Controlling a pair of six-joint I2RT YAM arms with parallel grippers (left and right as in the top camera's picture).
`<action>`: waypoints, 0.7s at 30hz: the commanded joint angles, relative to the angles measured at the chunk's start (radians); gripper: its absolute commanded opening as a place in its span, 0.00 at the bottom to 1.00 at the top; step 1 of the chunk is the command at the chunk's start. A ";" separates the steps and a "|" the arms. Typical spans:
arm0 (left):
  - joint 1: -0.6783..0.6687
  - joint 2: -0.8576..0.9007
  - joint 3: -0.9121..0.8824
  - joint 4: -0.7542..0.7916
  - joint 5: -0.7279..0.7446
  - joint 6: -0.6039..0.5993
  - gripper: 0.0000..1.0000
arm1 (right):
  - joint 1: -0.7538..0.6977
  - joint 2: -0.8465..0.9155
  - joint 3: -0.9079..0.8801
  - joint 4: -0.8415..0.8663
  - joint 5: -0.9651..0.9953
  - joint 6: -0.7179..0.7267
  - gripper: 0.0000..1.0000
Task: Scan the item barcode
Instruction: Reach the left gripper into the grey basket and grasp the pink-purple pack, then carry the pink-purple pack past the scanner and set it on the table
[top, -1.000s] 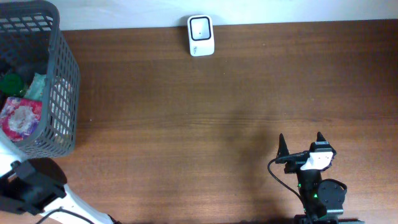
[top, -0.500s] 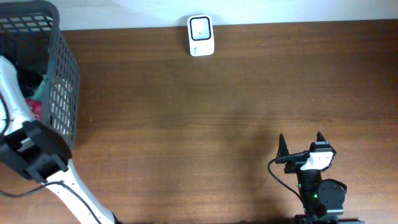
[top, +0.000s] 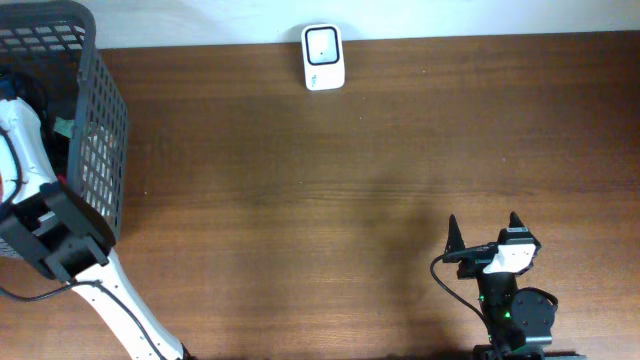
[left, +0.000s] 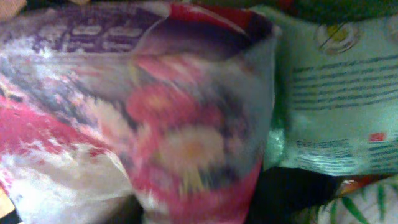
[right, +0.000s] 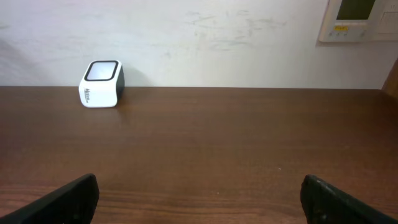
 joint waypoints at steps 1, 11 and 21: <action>0.006 0.015 -0.006 -0.029 -0.014 -0.004 0.00 | -0.006 -0.008 -0.007 -0.003 0.009 0.001 0.99; 0.002 -0.087 0.623 -0.244 0.231 0.133 0.00 | -0.006 -0.008 -0.007 -0.004 0.009 0.001 0.99; -0.145 -0.450 0.752 -0.169 0.583 0.232 0.00 | -0.006 -0.008 -0.007 -0.004 0.009 0.001 0.99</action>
